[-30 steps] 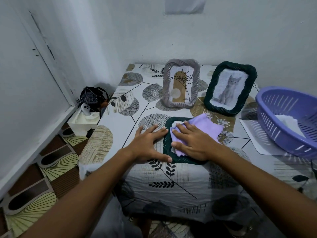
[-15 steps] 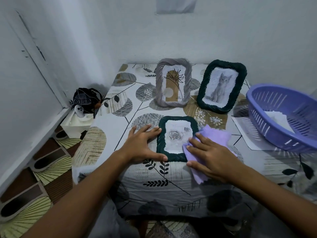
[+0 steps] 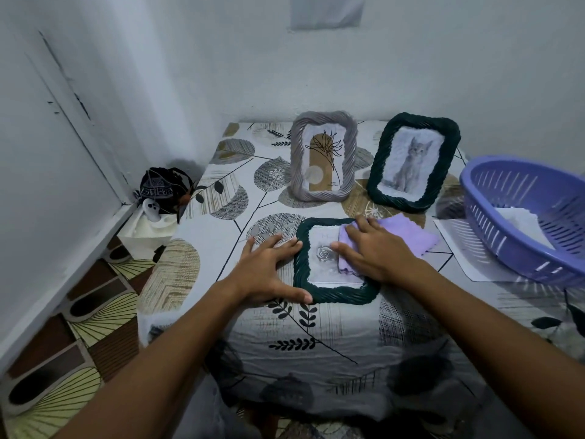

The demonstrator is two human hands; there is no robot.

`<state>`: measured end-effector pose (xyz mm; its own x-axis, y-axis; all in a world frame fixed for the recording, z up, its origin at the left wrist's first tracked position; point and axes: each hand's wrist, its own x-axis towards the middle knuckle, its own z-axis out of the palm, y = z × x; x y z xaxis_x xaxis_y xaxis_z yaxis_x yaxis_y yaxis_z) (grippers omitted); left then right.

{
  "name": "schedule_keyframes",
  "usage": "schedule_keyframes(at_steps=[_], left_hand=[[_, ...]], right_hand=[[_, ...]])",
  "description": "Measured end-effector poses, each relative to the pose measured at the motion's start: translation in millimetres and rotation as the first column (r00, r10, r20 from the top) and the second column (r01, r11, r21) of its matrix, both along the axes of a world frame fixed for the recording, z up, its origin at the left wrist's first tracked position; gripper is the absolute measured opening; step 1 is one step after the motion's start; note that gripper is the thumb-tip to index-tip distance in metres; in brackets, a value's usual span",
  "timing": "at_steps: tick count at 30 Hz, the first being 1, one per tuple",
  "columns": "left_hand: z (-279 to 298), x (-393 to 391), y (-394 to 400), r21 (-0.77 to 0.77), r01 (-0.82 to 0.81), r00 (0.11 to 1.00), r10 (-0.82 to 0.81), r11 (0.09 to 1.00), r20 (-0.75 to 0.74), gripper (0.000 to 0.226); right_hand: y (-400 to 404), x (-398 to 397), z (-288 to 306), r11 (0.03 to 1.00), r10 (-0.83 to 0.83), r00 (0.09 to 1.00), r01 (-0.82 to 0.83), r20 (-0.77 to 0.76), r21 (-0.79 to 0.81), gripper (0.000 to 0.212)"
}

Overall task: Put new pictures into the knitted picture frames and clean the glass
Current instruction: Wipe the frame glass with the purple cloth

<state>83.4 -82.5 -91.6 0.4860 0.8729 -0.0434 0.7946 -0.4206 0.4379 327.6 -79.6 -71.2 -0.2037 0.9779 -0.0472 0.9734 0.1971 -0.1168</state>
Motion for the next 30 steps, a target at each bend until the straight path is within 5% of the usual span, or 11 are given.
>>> schedule_keyframes(at_steps=[10, 14, 25, 30], left_hand=[[-2, 3, -4, 0.061, -0.035, 0.999, 0.036, 0.998, -0.004, 0.122], [-5, 5, -3, 0.106, -0.047, 0.999, 0.047, 0.993, 0.005, 0.127], [-2, 7, -6, 0.092, -0.029, 1.000, 0.029, 0.995, 0.000, 0.122], [-4, 7, -6, 0.101, -0.030, 0.999, 0.032, 0.994, -0.023, 0.123]], right_hand=[[-62, 4, -3, 0.994, 0.086, 0.992, -0.092, -0.091, -0.064, 0.085], [-83, 8, -4, 0.993, 0.112, 0.992, -0.114, -0.056, -0.037, 0.097], [-2, -3, -2, 0.998, -0.043, 0.999, 0.043, 0.000, -0.040, 0.085], [-16, 1, -6, 0.999, -0.022, 0.994, 0.018, -0.103, -0.041, 0.095]])
